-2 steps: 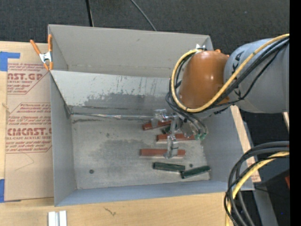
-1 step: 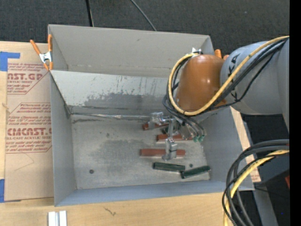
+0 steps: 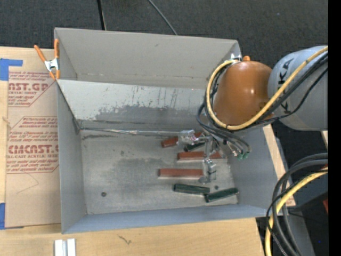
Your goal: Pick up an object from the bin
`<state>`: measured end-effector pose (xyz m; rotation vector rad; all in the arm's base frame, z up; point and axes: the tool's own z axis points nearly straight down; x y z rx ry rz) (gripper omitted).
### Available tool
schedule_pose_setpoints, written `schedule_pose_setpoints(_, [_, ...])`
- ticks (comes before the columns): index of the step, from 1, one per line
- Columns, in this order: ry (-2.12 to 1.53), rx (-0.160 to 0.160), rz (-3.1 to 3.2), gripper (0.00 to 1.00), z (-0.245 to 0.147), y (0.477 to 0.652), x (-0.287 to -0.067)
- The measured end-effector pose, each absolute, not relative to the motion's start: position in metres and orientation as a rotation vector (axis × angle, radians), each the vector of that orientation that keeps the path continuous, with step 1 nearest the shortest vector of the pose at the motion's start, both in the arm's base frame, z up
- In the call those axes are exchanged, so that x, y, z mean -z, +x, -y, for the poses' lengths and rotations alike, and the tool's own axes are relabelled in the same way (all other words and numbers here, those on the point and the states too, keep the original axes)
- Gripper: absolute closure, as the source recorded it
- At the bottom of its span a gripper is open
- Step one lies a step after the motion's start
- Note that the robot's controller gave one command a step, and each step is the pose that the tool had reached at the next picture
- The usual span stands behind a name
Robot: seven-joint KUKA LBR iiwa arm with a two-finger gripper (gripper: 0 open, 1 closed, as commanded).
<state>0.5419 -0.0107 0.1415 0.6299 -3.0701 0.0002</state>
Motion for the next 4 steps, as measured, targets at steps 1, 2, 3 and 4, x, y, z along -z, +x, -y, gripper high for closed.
schedule_pose_setpoints(1, [0.910,-0.006,3.023,0.00,-0.003,0.542,-0.129])
schedule_pose_setpoints(2, [0.786,0.006,3.042,0.00,0.019,0.517,-0.084])
schedule_pose_setpoints(3, [0.840,0.002,3.028,1.00,0.005,0.539,-0.069])
schedule_pose_setpoints(4, [0.840,0.003,3.028,1.00,0.005,0.539,-0.069])
